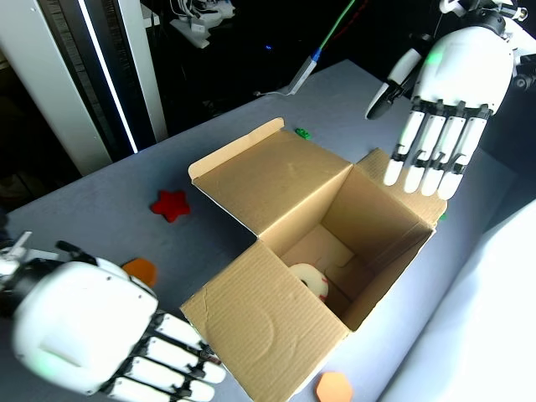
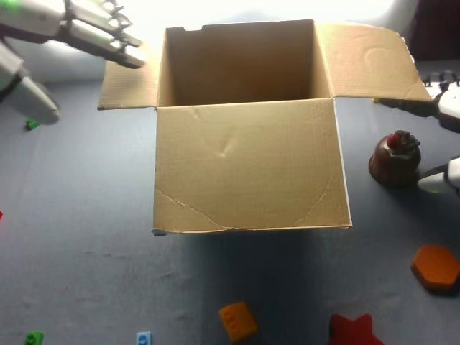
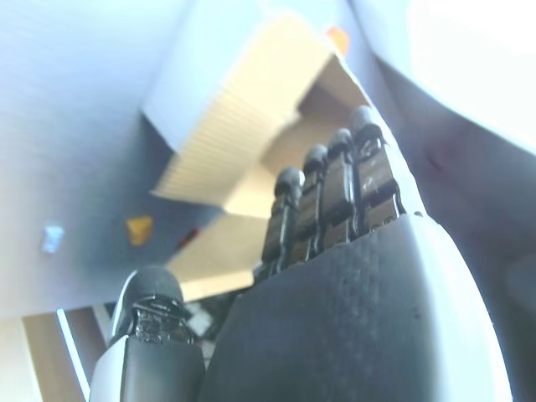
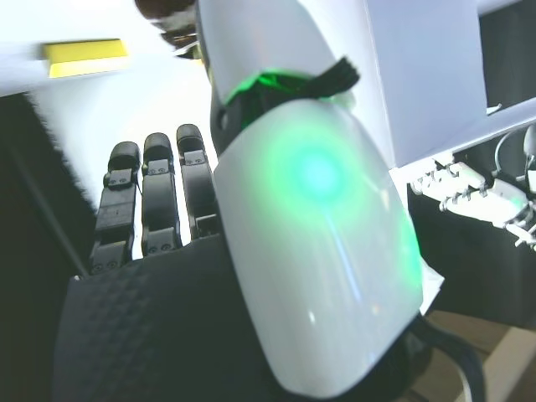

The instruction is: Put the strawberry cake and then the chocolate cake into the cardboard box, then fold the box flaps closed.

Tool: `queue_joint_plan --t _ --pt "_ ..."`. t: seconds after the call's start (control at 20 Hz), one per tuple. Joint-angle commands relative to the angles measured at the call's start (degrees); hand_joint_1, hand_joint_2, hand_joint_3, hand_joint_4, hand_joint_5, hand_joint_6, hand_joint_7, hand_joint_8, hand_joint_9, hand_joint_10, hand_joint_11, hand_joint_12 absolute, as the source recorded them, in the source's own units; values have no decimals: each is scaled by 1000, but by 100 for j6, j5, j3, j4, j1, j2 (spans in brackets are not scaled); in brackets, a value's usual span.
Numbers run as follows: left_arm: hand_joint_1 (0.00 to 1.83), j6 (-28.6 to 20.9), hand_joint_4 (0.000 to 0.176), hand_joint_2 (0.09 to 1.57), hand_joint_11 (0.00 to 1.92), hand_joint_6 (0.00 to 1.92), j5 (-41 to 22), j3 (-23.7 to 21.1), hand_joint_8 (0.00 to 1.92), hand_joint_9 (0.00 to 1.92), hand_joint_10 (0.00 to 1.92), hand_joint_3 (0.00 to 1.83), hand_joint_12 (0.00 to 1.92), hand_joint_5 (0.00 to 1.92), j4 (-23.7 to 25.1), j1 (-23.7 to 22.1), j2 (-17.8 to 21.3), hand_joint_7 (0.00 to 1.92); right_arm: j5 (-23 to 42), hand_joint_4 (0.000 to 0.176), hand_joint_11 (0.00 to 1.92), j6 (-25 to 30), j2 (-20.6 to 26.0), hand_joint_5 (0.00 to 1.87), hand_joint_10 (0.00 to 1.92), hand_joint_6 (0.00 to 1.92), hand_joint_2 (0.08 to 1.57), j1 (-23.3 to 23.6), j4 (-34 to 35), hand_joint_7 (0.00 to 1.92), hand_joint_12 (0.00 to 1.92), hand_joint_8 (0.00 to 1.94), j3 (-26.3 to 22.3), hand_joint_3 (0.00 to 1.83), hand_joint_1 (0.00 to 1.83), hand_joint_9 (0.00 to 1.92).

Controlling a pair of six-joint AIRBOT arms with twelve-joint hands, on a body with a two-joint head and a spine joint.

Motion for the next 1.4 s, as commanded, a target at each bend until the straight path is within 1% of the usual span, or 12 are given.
queue_joint_plan --t 0.0,0.1,0.35,0.65,0.7,0.85,1.0,1.05,1.15,1.2,1.25,1.35 --pt "0 3 29 1167 0 0 235 40 0 41 2 0 208 52 -367 -15 108 58 621 18 13 36 32 27 14 9 1055 31 -8 92 8 19 67 16 1143 38" --pt "0 3 31 1173 0 5 243 74 4 59 6 0 251 71 -372 56 284 76 621 14 0 31 -146 23 1 7 1059 31 79 62 0 4 208 17 1152 9" --pt "0 -3 26 1174 0 0 284 -69 0 51 0 0 229 68 -561 461 731 70 619 26 0 9 -521 16 2 1 1069 -13 195 53 0 0 576 21 1137 10" --pt "0 177 19 1194 0 5 543 -782 2 74 3 4 304 93 -1718 1400 1408 85 631 20 33 3 -755 70 20 19 1075 -163 196 98 18 11 819 21 1131 59" --pt "0 212 20 1194 0 3 625 -845 2 63 2 3 276 91 -1979 1569 1477 77 630 22 6 2 -754 94 5 4 1076 -170 196 128 260 3 819 5 1137 104" --pt "0 314 25 1189 0 2 809 -984 2 74 4 0 335 98 -2853 2138 1653 87 630 7 0 4 -731 168 20 14 1070 -147 196 222 581 10 817 0 1152 183" --pt "0 519 20 1199 0 0 926 -1036 0 55 0 4 309 82 -3712 2686 1765 65 597 0 0 6 -663 352 82 52 1058 -115 196 444 1066 40 810 0 1167 388" --pt "0 613 20 1196 0 2 926 -1050 0 50 0 2 331 90 -4078 2887 1796 65 579 0 0 24 -618 471 143 95 1063 -79 196 590 1250 84 787 0 1177 527" --pt "0 809 29 1192 0 1 931 -1073 2 47 2 0 302 86 -4518 3118 1804 63 580 0 153 44 -488 690 779 207 1045 -39 195 850 1638 182 685 0 1210 618" --pt "0 864 27 1194 0 3 945 -1086 3 51 3 1 301 91 -4707 3231 1805 65 581 0 258 46 -446 787 1195 925 1149 -38 195 898 1836 1034 643 4 1204 590" --pt "0 883 30 1189 0 0 967 -1107 0 46 1 0 303 84 -4878 3347 1806 59 581 0 369 47 -420 885 1360 996 1152 -41 195 922 1889 1184 624 0 1209 665" --pt "0 961 28 1189 0 1 1025 -1198 0 45 0 0 301 87 -5056 3541 1808 59 604 0 426 45 -400 921 1431 1026 1142 -77 195 954 1918 1160 627 0 1213 732"
